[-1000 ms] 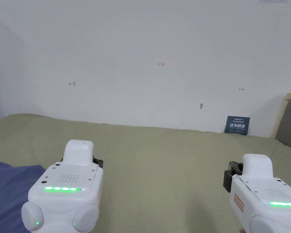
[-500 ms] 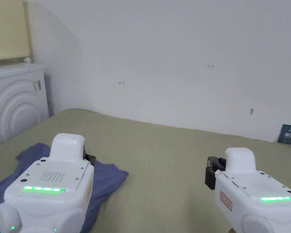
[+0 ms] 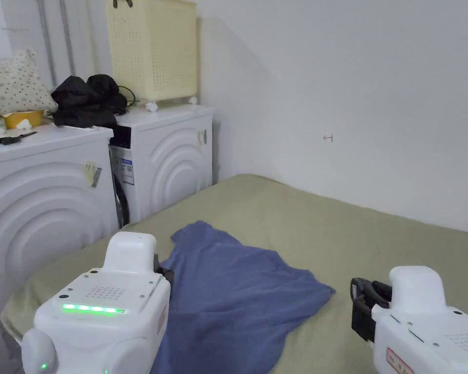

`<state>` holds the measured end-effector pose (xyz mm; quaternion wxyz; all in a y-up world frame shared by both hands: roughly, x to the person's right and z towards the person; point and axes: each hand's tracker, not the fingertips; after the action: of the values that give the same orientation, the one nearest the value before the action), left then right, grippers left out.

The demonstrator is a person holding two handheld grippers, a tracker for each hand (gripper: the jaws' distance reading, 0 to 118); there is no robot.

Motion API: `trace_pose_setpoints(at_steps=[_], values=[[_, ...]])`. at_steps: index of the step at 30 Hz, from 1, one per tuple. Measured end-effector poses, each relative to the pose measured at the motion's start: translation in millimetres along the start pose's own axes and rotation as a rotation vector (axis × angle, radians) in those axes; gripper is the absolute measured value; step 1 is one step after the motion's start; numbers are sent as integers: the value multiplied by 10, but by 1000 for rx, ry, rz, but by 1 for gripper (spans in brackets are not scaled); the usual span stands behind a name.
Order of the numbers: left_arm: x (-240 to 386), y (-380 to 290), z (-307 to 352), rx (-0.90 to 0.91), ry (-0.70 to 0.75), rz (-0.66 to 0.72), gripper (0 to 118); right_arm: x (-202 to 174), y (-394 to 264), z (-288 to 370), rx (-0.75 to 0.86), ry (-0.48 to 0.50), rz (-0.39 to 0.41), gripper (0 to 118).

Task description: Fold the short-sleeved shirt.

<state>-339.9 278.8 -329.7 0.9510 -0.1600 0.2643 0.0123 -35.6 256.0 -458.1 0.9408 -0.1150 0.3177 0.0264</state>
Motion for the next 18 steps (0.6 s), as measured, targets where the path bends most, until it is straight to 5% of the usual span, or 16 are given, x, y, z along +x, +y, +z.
trace_pose_setpoints(at_steps=[7, 8, 10, 11, 18], values=[[682, 349, -1676, -281, -395, -148, 6, 708, -178, 186, -46, -137, 29, 1], [778, 361, -1950, -344, -474, -122, 17, 802, -210, 202, -59, -146, 24, 1], [1114, 346, -2535, -506, -509, -182, 102, 1034, -307, 247, -83, -174, -1, 1], [1220, 303, -2743, -550, -555, -203, 118, 1121, -352, 258, -97, -190, -12, 1], [1814, -101, -3819, -666, -517, -244, 114, 1513, -733, 270, -190, -264, -29, 1]])
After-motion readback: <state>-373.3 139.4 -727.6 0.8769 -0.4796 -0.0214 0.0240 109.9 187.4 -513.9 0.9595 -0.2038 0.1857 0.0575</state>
